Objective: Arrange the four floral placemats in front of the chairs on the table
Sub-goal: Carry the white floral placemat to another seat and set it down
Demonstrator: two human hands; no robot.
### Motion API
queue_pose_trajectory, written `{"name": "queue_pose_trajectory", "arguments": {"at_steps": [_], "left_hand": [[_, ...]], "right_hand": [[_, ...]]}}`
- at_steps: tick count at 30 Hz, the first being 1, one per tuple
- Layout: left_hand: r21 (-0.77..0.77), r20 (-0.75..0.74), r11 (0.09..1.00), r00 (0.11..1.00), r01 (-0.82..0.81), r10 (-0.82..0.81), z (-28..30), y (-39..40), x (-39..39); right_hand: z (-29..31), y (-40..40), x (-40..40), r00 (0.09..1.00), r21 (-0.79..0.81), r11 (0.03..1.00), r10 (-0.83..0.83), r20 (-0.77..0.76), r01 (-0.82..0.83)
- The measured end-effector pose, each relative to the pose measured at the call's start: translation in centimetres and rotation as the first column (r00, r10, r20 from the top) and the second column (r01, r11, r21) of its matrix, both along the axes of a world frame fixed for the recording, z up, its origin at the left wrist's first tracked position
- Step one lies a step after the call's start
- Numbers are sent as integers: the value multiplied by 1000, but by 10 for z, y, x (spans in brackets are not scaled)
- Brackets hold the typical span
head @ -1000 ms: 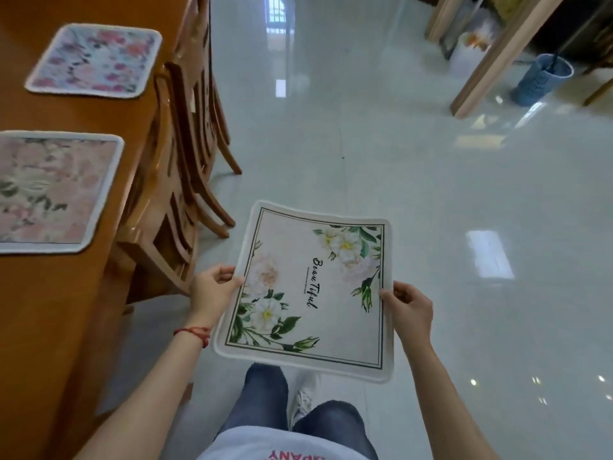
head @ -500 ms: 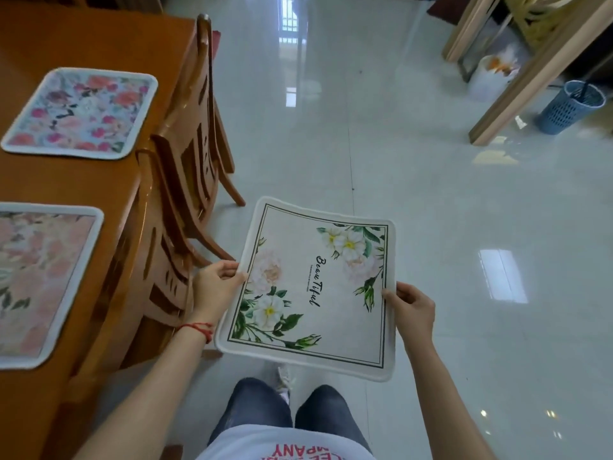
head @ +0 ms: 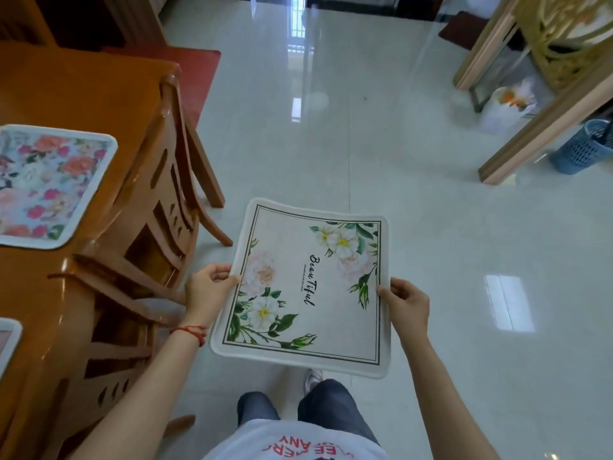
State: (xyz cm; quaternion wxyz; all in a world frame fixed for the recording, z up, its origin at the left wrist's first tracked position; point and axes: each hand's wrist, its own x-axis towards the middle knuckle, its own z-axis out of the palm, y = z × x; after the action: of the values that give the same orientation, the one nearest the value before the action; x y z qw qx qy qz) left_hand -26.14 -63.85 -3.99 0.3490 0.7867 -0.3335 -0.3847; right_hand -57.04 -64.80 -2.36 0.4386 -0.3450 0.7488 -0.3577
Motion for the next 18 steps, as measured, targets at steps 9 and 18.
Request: {"name": "queue_pose_trajectory", "arguments": {"at_steps": [9, 18], "left_hand": [[-13, -7, 998, 998, -64, 64, 12, -136, -11], [-62, -18, 993, 994, -105, 105, 15, -286, 25]], "right_hand": [[17, -156, -9, 998, -41, 998, 57, 0, -57], [14, -314, 32, 997, -63, 995, 78, -3, -78]]}}
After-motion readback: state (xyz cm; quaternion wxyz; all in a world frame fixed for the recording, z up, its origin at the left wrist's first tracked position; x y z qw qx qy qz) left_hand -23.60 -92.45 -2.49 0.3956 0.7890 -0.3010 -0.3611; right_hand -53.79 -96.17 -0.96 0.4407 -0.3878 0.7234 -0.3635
